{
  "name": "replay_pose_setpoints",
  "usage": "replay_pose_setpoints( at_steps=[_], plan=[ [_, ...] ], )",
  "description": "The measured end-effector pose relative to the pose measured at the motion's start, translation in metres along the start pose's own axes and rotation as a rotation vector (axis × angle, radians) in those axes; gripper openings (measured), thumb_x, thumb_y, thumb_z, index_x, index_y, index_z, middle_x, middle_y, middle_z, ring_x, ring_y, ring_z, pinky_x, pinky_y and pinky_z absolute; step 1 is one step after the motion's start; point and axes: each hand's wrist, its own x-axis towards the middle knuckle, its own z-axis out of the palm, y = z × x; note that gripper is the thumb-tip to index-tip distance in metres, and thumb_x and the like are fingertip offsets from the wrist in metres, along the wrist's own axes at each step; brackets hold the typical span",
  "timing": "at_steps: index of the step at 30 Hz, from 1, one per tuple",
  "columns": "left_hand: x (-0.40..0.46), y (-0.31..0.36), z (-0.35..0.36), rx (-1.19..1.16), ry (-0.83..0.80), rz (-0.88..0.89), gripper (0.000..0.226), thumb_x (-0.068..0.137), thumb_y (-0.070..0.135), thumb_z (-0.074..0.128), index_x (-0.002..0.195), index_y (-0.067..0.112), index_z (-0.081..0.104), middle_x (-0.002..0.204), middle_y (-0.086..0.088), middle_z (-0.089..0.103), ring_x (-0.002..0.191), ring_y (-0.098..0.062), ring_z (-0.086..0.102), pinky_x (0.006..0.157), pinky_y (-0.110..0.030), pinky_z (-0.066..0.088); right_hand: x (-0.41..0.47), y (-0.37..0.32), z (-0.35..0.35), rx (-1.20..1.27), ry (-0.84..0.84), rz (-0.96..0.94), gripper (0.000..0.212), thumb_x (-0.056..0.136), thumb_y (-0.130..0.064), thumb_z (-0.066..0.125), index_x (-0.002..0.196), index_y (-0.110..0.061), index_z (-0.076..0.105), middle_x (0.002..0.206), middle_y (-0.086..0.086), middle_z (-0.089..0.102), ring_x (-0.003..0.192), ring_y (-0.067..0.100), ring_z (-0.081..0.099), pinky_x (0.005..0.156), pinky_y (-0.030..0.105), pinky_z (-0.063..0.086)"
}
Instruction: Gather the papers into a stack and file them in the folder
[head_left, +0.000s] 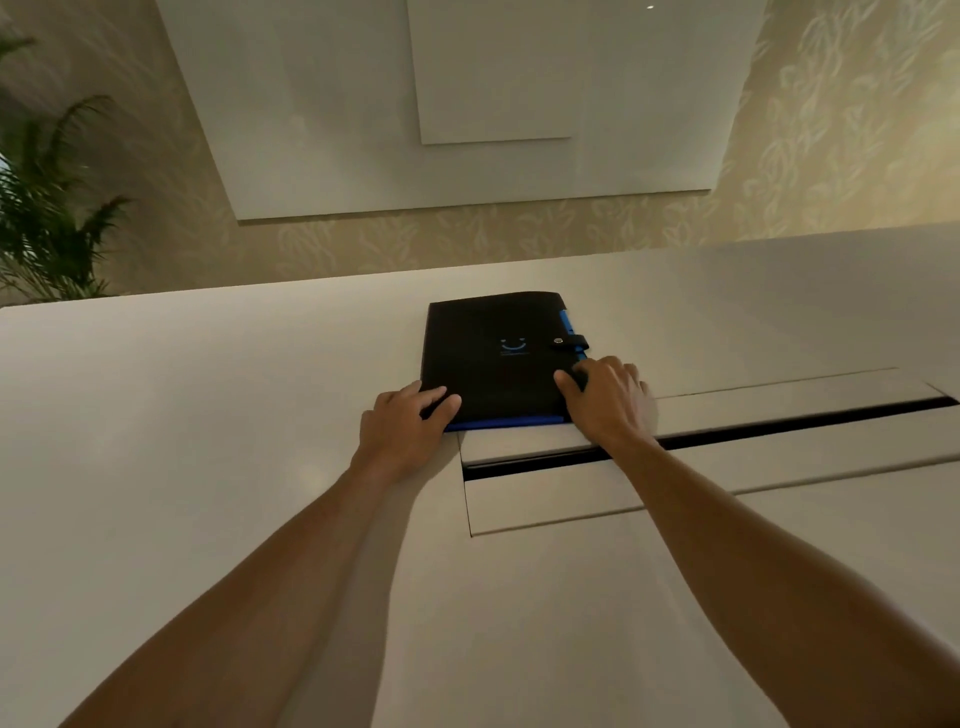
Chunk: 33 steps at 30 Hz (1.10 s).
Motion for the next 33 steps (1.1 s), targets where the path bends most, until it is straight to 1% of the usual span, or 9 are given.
replay_pose_setpoints(
  at_steps=[2,4,7,9,13,15,17,24,33],
  plan=[
    [0.0,0.002,0.003,0.05,-0.02,-0.018,0.055,0.096,0.057,0.033,0.143,0.029,0.044,0.153,-0.001,0.038,0.138,-0.027,0.032,0.112,-0.053,0.026,-0.005,-0.005,0.0,-0.053,0.083,-0.063,0.034,0.1,-0.043,0.048,0.108,-0.014,0.065,0.113,0.01,0.062,0.104,0.027,0.053,0.089,0.042,0.04],
    [-0.004,0.005,0.002,0.008,0.055,-0.009,0.05,0.097,0.049,0.041,0.139,0.026,0.048,0.15,-0.002,0.041,0.137,-0.025,0.034,0.111,-0.05,0.028,-0.014,-0.01,0.002,-0.038,0.157,-0.139,0.027,0.1,-0.036,0.049,0.096,-0.014,0.065,0.103,0.008,0.063,0.097,0.025,0.055,0.089,0.043,0.043],
    [-0.014,0.005,-0.001,-0.092,0.211,0.073,0.026,0.091,0.033,0.056,0.112,0.022,0.066,0.118,0.002,0.063,0.11,-0.018,0.055,0.093,-0.037,0.048,-0.026,-0.015,0.008,-0.028,0.073,-0.283,0.023,0.099,-0.033,0.05,0.089,-0.017,0.064,0.089,0.001,0.062,0.083,0.017,0.056,0.086,0.041,0.049],
    [-0.018,0.004,0.0,-0.112,0.24,0.091,0.019,0.089,0.028,0.058,0.104,0.021,0.069,0.108,0.002,0.066,0.099,-0.014,0.059,0.084,-0.029,0.05,-0.025,-0.014,0.012,-0.013,-0.023,-0.34,0.025,0.1,-0.031,0.047,0.097,-0.015,0.066,0.094,0.002,0.064,0.085,0.016,0.059,0.084,0.039,0.053],
    [-0.015,0.003,0.003,-0.052,0.254,0.057,0.03,0.096,0.026,0.054,0.121,0.014,0.067,0.127,-0.004,0.065,0.114,-0.019,0.06,0.097,-0.03,0.044,-0.015,-0.017,0.018,0.036,-0.166,-0.386,0.032,0.105,-0.029,0.039,0.118,-0.011,0.063,0.112,0.008,0.066,0.101,0.021,0.062,0.098,0.047,0.048],
    [-0.012,0.0,0.004,-0.04,0.238,0.031,0.033,0.098,0.025,0.052,0.127,0.013,0.063,0.135,-0.005,0.06,0.122,-0.02,0.056,0.103,-0.031,0.04,-0.008,-0.019,0.024,-0.005,-0.253,-0.316,0.042,0.106,-0.034,0.033,0.139,-0.016,0.049,0.141,0.007,0.054,0.132,0.023,0.048,0.116,0.054,0.027],
    [-0.012,-0.001,0.004,-0.027,0.229,0.016,0.035,0.098,0.023,0.051,0.131,0.013,0.059,0.139,-0.006,0.056,0.126,-0.021,0.054,0.106,-0.033,0.038,0.0,-0.021,0.03,-0.043,-0.31,-0.263,0.047,0.106,-0.038,0.027,0.15,-0.022,0.036,0.157,0.001,0.037,0.147,0.02,0.027,0.119,0.058,0.01],
    [-0.009,0.0,0.006,-0.069,0.137,-0.031,0.042,0.099,0.024,0.046,0.14,0.016,0.049,0.149,-0.005,0.045,0.134,-0.021,0.044,0.113,-0.045,0.034,0.008,-0.022,0.035,-0.096,-0.335,-0.242,0.049,0.106,-0.041,0.023,0.153,-0.026,0.028,0.163,-0.002,0.026,0.151,0.018,0.016,0.119,0.06,0.004],
    [-0.032,0.008,-0.003,-0.087,0.12,-0.04,0.047,0.101,0.025,0.041,0.147,0.019,0.036,0.157,-0.002,0.029,0.141,-0.022,0.033,0.114,-0.038,0.032,-0.01,-0.03,0.02,-0.225,-0.293,-0.274,0.058,0.103,-0.055,0.02,0.153,-0.026,0.027,0.162,0.001,0.027,0.15,0.023,0.019,0.115,0.064,0.011]
  ],
)
